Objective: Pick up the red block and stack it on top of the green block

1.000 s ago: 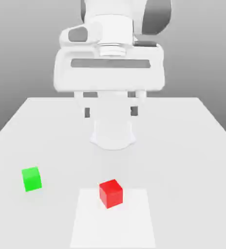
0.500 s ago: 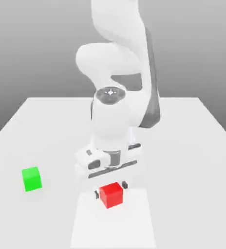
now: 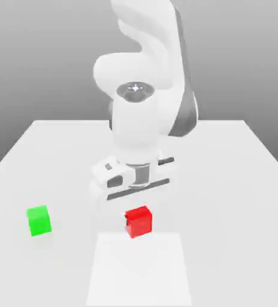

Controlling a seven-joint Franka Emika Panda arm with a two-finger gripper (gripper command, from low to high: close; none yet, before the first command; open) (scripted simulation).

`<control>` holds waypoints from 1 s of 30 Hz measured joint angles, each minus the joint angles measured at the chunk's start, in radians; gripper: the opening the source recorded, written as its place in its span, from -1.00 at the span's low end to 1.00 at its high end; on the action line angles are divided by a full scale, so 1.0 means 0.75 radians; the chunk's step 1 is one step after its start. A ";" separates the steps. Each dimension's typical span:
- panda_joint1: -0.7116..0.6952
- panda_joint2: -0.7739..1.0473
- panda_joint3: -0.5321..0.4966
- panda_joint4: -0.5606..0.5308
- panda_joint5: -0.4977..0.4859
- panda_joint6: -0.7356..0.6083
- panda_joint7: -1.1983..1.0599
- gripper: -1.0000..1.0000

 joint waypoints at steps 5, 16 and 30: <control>-0.224 -0.058 -0.159 0.033 -0.065 -0.084 0.157 -1.00; -0.454 0.081 -0.358 0.082 0.040 0.000 0.216 -1.00; -0.504 0.128 -0.307 0.084 0.093 0.043 0.178 1.00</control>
